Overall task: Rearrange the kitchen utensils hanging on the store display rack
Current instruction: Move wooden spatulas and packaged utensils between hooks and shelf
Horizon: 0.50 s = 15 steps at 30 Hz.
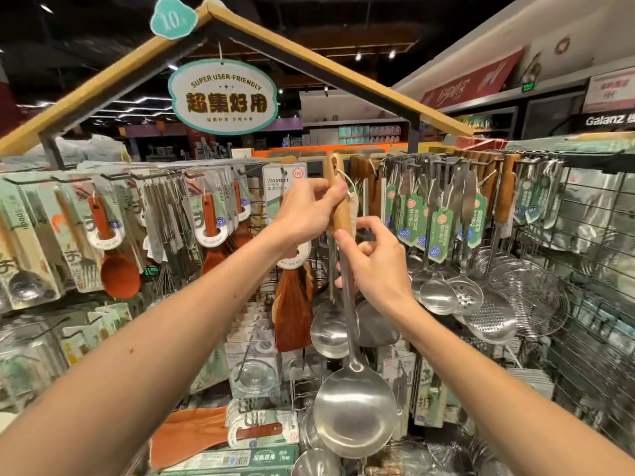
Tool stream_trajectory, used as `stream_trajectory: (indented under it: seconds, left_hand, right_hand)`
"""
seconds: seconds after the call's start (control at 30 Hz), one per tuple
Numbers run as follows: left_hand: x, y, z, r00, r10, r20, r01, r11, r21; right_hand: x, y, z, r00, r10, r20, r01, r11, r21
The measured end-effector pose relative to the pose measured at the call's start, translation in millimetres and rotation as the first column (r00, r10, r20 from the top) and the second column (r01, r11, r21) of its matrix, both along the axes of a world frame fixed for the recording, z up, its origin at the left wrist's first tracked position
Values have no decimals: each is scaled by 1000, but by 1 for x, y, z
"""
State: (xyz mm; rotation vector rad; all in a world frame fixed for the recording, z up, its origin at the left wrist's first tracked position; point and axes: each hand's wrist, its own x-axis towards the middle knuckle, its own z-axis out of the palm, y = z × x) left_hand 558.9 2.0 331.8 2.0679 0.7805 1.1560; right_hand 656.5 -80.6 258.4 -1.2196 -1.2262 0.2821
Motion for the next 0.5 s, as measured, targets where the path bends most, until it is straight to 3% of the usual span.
stream_trajectory:
  seconds: [0.13,0.3,0.5]
  left_hand:
    - [4,0,1,1000,19,-24,-18,999,27]
    - [5,-4,-5,984,170,-51,-161,975,152]
    - [7,-2,2,984,175,-25,-170,974,149]
  right_hand:
    - [3,1,0,1000,13,10,-12,999,-34]
    - [0,-2,-5,998,56,11,-56,998,-42]
    - [4,10,2,998,43,55,-41,999,-33]
